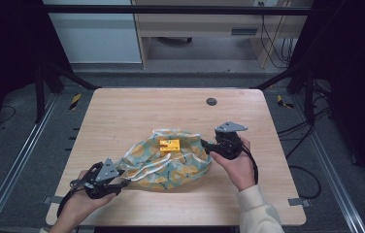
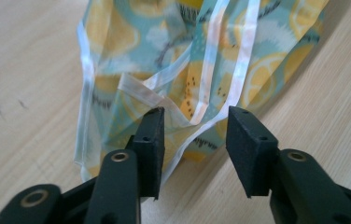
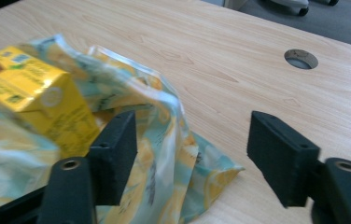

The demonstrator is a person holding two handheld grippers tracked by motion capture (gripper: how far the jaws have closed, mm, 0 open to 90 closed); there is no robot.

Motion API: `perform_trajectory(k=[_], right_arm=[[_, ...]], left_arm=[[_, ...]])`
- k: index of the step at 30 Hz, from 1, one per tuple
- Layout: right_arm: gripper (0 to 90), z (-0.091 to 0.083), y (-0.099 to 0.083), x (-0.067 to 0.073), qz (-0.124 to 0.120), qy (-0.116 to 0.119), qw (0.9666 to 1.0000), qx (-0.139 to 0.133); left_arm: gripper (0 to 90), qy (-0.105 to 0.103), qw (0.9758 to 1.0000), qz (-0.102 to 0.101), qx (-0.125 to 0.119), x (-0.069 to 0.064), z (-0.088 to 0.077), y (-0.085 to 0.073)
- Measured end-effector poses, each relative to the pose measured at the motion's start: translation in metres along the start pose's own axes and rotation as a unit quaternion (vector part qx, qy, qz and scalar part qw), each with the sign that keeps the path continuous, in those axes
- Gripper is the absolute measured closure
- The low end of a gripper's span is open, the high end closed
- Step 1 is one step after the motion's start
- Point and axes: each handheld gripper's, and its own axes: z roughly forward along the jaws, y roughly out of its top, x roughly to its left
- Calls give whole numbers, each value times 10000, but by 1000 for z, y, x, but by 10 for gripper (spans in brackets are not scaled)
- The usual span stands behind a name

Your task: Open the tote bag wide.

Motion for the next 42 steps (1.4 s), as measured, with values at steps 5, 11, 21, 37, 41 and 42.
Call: perform_trajectory(k=[5,11,21,37,41,42], right_arm=[[277,-18,-10,16,11,257,9996,-145],[251,-31,-28,36,-36,518,9986,-103],[332,-10,-32,60,-464,781,9953,326],[601,0,-46,71,-780,842,9883,1008],[798,-3,-46,72,-910,1030,9855,995],[830,-4,-46,72,-906,1071,9852,987]], left_arm=[[522,215,9996,69,-187,7,-16,17],[513,281,9988,144,-383,17,-29,35],[475,231,9997,0,-109,50,22,64],[398,105,9990,69,428,49,75,63],[405,133,9989,54,444,49,74,63],[407,134,9989,31,440,50,73,63]])
